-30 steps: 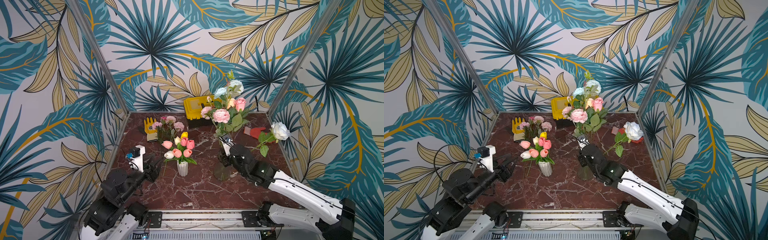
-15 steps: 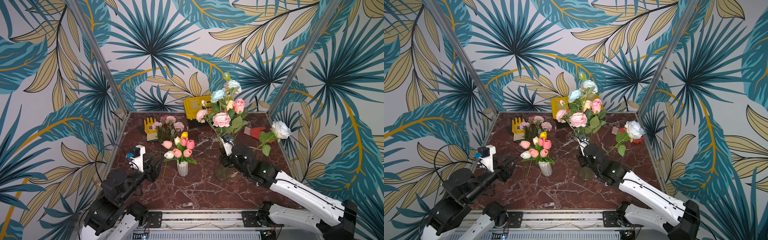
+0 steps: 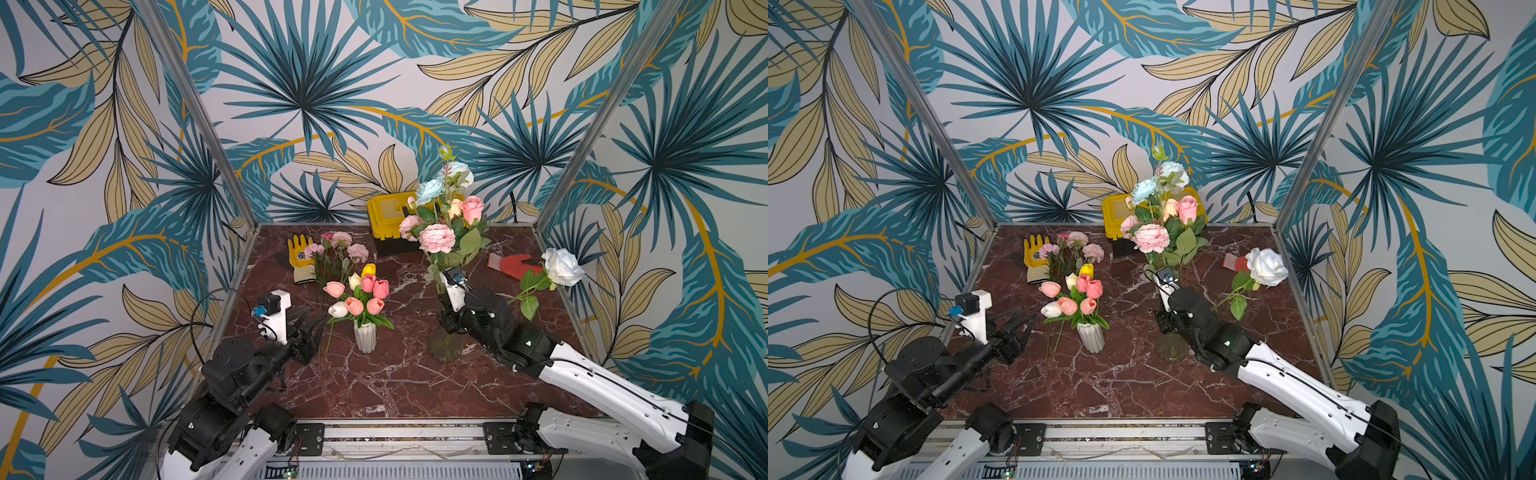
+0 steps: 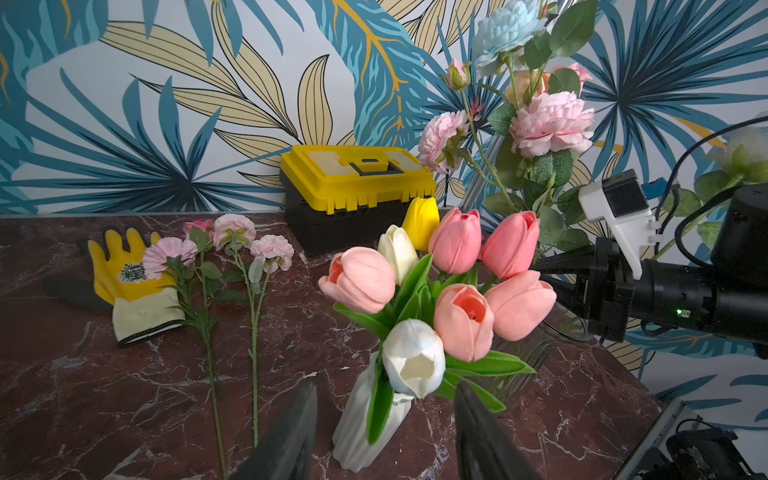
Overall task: Pick out pink flowers from the vase
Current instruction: Pick up the flower from the vase.
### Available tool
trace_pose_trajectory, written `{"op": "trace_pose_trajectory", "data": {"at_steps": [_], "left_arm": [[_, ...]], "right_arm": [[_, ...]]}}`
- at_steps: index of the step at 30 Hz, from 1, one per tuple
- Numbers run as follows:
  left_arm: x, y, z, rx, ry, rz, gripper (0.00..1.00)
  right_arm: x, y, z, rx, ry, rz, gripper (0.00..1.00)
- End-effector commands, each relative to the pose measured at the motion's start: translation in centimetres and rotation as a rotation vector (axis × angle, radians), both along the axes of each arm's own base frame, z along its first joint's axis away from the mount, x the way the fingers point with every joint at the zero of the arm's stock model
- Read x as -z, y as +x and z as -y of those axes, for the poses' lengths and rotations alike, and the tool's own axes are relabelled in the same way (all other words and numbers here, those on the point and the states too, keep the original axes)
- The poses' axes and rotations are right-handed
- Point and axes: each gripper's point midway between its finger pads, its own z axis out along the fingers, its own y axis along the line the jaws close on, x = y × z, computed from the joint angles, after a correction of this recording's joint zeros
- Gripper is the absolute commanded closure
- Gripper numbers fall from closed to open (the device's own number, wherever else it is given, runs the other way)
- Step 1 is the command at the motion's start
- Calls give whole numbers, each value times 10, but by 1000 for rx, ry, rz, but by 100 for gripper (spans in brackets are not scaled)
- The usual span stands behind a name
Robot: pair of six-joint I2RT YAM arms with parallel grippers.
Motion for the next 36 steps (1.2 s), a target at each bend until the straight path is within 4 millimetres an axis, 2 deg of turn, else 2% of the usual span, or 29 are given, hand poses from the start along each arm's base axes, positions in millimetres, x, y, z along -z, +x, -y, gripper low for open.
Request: {"op": "trace_pose_trajectory", "data": {"at_steps": [1, 8, 13, 20, 31, 36], "left_arm": [[3, 1, 1, 5, 10, 12, 46], [2, 2, 0, -5, 15, 15, 44], [-11, 1, 4, 21, 6, 41, 39], [-35, 6, 33, 163, 16, 58, 35], [-88, 21, 72, 340, 40, 212, 31], [-101, 33, 89, 397, 24, 227, 30]], "right_arm": [[-9, -4, -1, -22, 27, 20, 100], [-34, -18, 0, -91, 62, 51, 100], [-56, -31, -1, -159, 78, 88, 100], [-95, -45, -10, -271, 81, 131, 100], [-169, -51, -30, -384, 141, 193, 100], [-194, -50, -35, -403, 152, 233, 100]]}}
